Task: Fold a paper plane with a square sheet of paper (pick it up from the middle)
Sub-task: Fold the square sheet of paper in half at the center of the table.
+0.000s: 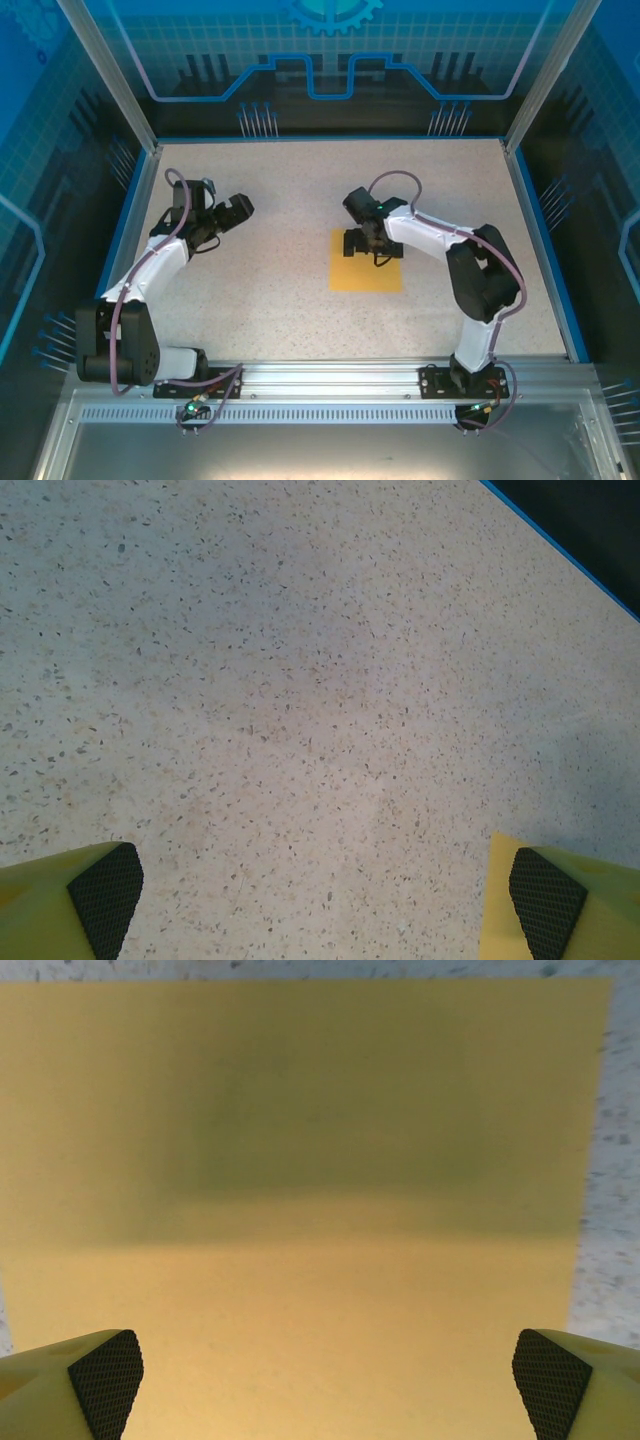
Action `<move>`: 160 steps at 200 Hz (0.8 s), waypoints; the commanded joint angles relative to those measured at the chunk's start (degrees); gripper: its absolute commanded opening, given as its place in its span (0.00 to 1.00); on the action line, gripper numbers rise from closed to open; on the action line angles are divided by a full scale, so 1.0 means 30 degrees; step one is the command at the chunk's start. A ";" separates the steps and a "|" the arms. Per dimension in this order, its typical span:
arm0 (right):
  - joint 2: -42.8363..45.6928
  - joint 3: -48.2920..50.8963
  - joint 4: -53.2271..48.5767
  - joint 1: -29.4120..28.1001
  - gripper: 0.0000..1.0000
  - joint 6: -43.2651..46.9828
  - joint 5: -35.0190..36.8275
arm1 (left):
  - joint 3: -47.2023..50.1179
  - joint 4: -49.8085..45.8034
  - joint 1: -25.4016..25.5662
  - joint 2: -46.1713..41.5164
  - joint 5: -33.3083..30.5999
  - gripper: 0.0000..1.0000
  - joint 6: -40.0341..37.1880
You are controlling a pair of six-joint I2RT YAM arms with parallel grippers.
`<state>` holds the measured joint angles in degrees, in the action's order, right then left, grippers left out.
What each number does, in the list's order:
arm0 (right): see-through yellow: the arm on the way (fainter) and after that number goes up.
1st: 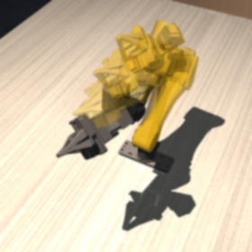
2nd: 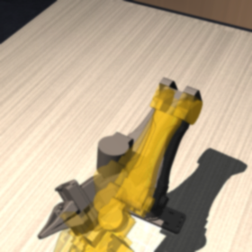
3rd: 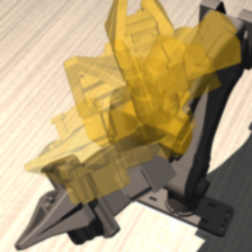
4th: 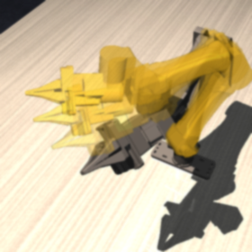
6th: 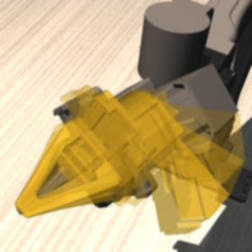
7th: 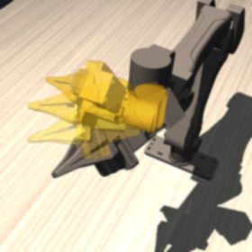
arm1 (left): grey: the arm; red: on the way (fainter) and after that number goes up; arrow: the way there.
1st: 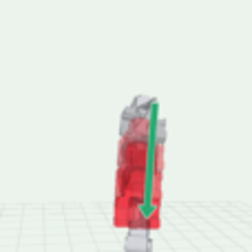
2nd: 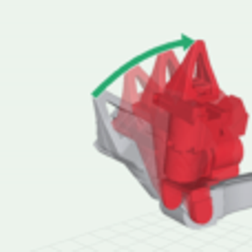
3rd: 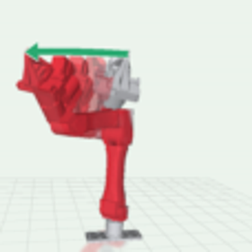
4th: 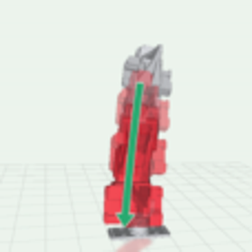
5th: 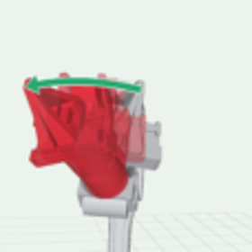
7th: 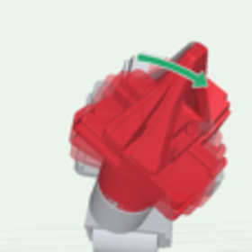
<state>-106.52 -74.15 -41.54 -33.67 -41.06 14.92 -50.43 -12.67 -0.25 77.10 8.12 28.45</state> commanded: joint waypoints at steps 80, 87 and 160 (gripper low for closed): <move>-0.2789 -0.1389 -0.0773 -0.0084 0.99 -0.0171 -0.0658 | -0.0715 -0.0670 0.0117 0.0286 0.0749 0.98 0.0201; -0.2863 -0.1299 -0.0794 -0.0085 0.99 -0.0170 -0.0682 | -0.0715 -0.0669 0.0106 0.0312 0.0736 0.98 0.0193; -0.3483 0.0150 -0.0206 -0.0004 0.87 -0.0255 -0.1330 | -0.0796 -0.0727 0.0088 0.0549 0.0894 0.99 0.0332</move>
<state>-114.13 -76.93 -40.53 -33.76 -41.63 12.51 -50.98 -13.52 -0.25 78.06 8.93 28.60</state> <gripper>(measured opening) 0.895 0.985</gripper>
